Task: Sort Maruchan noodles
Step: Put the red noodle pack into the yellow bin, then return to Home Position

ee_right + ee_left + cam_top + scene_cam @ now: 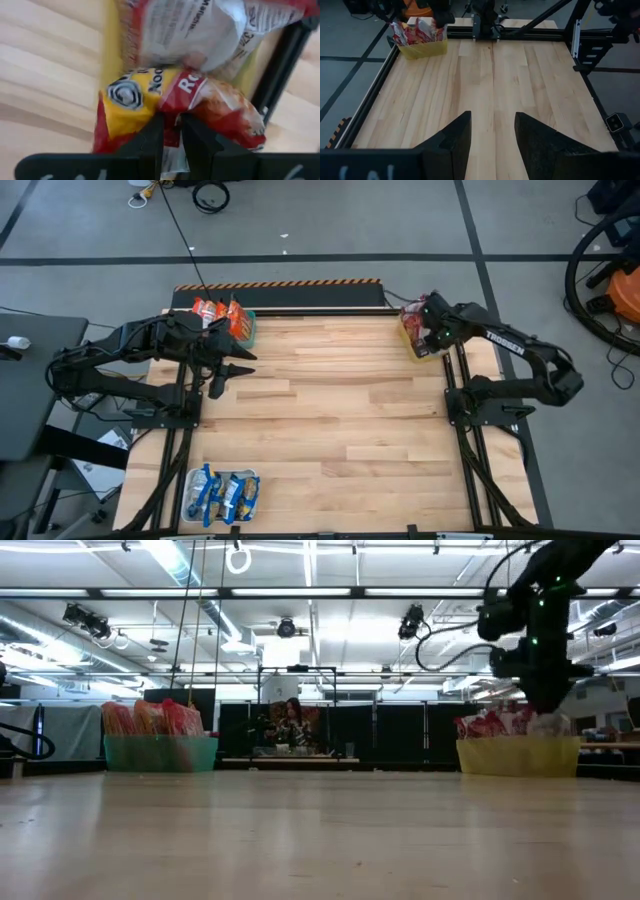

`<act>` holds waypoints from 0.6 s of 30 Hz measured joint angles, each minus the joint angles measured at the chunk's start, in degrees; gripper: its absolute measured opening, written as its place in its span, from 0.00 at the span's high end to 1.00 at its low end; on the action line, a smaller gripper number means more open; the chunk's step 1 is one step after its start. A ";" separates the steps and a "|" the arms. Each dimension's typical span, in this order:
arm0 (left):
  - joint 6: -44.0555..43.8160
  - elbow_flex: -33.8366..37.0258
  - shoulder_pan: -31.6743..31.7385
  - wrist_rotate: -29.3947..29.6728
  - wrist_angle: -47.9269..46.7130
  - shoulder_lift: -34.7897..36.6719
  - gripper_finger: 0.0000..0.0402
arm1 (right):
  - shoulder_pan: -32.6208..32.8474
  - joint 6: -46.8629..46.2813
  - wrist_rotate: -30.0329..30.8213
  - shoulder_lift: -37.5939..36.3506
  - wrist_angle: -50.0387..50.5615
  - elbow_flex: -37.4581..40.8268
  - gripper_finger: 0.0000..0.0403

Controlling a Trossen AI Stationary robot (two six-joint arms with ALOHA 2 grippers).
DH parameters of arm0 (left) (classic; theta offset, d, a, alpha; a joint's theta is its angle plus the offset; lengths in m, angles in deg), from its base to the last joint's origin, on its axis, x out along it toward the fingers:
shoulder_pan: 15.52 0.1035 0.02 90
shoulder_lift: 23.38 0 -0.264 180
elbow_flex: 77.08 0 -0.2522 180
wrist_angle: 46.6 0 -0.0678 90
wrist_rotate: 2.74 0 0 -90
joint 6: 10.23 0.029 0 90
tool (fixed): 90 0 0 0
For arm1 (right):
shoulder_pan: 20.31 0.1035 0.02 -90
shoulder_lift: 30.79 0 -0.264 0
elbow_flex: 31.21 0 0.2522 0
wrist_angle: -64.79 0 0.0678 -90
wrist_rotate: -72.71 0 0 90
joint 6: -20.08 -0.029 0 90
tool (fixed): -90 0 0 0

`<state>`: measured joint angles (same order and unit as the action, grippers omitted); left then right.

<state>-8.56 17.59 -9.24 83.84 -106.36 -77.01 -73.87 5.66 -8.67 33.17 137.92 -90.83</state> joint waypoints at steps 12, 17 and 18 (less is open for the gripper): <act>0.02 0.00 0.01 0.00 0.02 0.01 0.61 | 0.27 -1.24 7.14 -0.48 7.18 -5.01 0.81; 0.00 0.00 0.00 0.00 0.00 0.00 0.61 | 2.59 -2.56 0.92 -3.69 6.52 -10.80 0.81; 0.00 0.00 0.01 0.00 0.01 0.00 0.61 | 3.57 -2.70 -1.72 -4.88 4.35 -11.21 0.81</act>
<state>-8.56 17.59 -9.23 83.84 -106.34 -77.01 -70.30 2.96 -10.39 28.29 142.27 -102.04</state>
